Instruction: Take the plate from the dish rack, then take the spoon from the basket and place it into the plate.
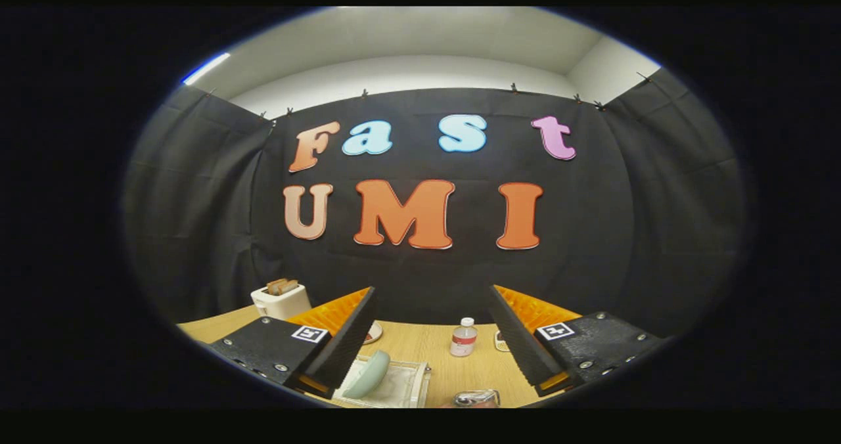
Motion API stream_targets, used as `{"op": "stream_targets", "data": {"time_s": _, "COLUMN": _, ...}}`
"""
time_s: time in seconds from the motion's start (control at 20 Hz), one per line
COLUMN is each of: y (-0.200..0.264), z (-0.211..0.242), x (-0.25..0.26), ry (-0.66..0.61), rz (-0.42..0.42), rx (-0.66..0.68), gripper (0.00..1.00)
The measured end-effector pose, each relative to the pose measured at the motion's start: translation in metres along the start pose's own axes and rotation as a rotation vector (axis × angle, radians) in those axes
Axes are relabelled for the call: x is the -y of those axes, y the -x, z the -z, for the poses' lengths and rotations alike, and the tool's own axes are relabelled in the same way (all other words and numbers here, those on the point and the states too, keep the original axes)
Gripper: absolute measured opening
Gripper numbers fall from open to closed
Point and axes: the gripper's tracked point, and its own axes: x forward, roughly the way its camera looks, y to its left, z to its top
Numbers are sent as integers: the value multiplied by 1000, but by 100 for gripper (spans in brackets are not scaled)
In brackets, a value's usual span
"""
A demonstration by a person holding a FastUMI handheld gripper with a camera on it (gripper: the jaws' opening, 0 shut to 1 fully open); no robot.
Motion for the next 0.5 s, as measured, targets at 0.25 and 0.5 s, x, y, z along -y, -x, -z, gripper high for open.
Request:
{"op": "stream_targets", "data": {"time_s": 0.25, "y": 2, "z": 24, "x": -10, "ry": -20, "rz": -30, "rx": -81, "gripper": 100}}
{"op": "stream_targets", "data": {"time_s": 0.5, "y": -1, "z": 58, "x": -28, "ry": -34, "rz": -51, "rx": -227, "gripper": 100}}
